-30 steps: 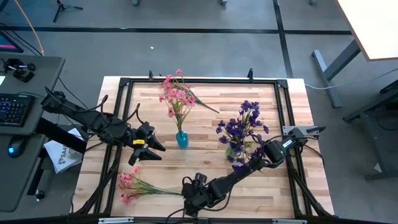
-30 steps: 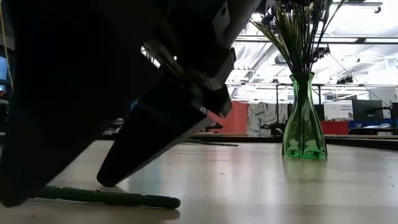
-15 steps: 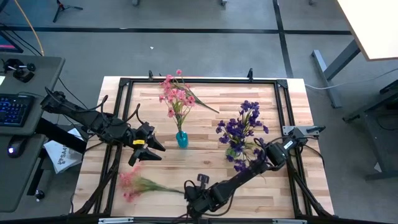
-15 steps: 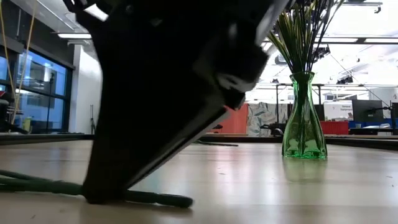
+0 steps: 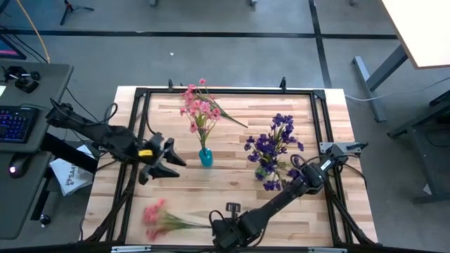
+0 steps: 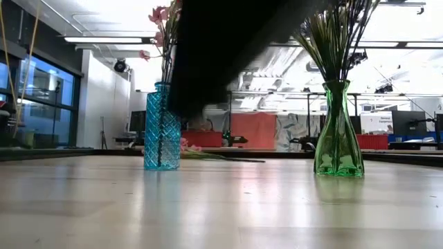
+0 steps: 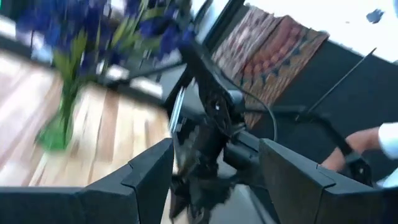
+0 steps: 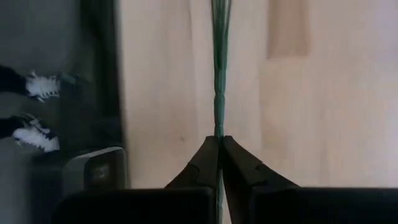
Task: Sort flowers into vase by color
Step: Put the bottom pink flowers into the blue vase
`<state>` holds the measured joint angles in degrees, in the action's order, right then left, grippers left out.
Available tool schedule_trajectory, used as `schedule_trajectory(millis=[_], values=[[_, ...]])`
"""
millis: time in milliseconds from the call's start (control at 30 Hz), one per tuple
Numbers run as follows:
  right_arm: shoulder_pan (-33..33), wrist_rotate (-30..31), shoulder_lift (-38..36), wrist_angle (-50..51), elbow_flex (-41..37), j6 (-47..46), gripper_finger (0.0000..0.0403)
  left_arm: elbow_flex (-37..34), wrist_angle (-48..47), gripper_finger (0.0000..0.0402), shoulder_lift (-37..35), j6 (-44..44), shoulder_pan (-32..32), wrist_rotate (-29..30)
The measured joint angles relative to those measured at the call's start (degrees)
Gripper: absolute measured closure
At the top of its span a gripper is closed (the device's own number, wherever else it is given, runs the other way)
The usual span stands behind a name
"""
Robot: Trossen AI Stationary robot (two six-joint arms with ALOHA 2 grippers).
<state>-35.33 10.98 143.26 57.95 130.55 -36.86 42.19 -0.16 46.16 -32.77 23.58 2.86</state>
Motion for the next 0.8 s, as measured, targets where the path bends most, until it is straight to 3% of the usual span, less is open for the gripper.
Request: schedule_trajectory(millis=[67,300,667,800], values=[[0.09,1.98,-0.21,4.26,4.33,1.59,0.0401,0.00,2.99,0.0179,-1.15,0.92,-0.15,1.13],[-0.34,8.30,-8.22,10.52,1.82,0.50,0.0402,0.81,14.09,0.0179,-5.76,7.28,-0.71,3.79],[-2.85,13.89,-20.27,12.63,1.96,-2.66,0.0401,12.59,14.75,0.0179,-9.23,25.20,-0.69,10.41],[-4.45,20.50,-25.69,12.60,1.96,-4.28,0.0401,15.93,14.73,0.0179,-9.77,32.81,-0.69,12.34]])
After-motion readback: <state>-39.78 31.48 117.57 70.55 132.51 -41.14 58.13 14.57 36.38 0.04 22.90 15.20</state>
